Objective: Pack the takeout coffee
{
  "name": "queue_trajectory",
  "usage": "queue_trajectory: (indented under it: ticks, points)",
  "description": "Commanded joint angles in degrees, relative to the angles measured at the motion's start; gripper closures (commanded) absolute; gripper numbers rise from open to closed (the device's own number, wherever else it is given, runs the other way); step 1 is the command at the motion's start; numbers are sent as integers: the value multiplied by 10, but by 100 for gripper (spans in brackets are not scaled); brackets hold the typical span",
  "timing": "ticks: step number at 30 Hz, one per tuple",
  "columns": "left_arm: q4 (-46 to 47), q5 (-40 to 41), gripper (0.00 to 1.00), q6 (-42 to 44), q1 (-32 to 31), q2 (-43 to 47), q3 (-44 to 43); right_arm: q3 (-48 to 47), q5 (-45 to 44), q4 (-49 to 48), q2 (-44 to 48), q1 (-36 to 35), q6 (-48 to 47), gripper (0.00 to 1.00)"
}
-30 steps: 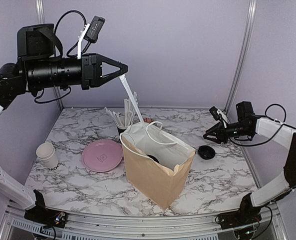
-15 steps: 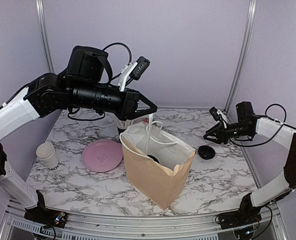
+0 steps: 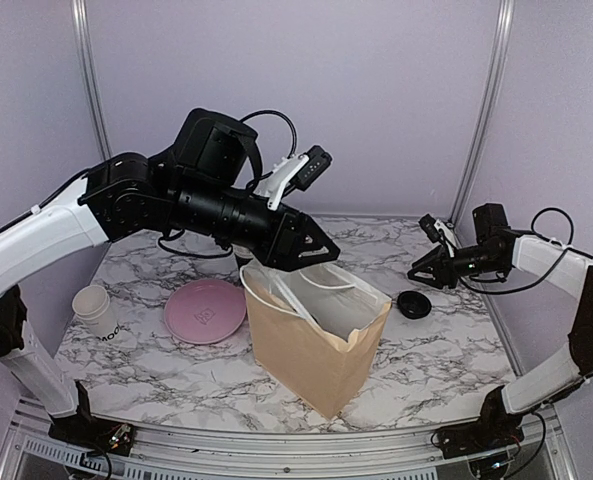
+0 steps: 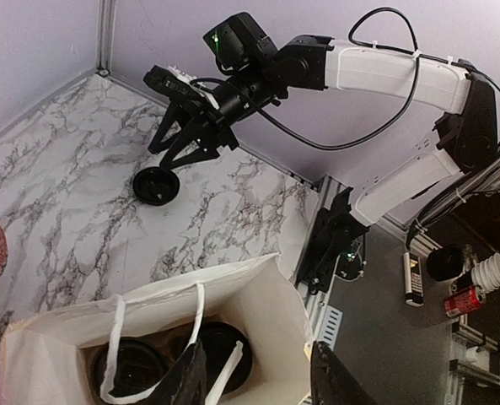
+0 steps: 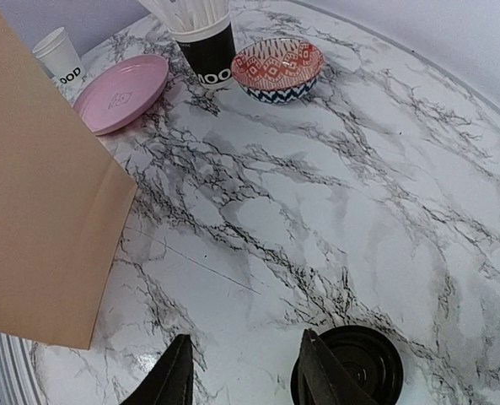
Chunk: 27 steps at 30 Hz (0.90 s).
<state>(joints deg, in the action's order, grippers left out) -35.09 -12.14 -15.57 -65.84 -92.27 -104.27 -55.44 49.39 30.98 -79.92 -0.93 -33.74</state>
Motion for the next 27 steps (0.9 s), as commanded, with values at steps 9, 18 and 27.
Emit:
queue_trajectory:
  ticks: [9,18,27]
  points:
    - [-87,250,49,43,199,12,-45,-9,-2,14,2,3,-14,59]
    - [-80,238,51,14,345,-99,-42,-8,-7,14,4,3,-16,59]
    - [-34,184,50,-16,389,-148,1,-12,-11,20,-12,2,-22,59]
